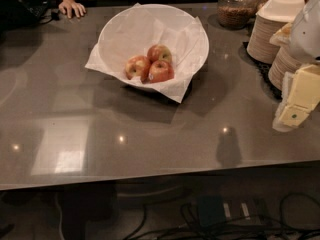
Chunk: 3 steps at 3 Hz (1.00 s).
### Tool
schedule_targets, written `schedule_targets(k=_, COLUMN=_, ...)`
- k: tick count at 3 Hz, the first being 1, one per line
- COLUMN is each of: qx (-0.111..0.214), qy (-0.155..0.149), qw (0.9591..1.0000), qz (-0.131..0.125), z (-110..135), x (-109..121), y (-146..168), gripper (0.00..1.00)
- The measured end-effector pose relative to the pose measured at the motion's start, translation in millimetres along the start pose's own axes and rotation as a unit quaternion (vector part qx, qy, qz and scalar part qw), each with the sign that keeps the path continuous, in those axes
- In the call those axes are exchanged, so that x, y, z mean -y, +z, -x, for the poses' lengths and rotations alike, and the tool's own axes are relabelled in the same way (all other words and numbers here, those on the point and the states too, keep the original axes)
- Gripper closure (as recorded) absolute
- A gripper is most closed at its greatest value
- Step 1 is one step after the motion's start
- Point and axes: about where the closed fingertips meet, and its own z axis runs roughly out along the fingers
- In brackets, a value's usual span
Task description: Pick apple from white bowl
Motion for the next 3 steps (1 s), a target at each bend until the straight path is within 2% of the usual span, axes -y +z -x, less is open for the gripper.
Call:
schedule_targets(k=1, qx=0.001, qy=0.000, qw=1.0000, qz=-0.003, z=1.6, x=1.0, y=-0.7, gripper=0.00)
schedule_targets(k=2, qx=0.016, qy=0.009, qw=0.9996, qz=-0.020, z=23.0, x=15.3, y=5.9, gripper=0.00)
schedule_targets(k=3, qx=0.040, qy=0.021, qw=0.9984, qz=-0.035, z=55.0, x=38.4, y=22.3, gripper=0.00)
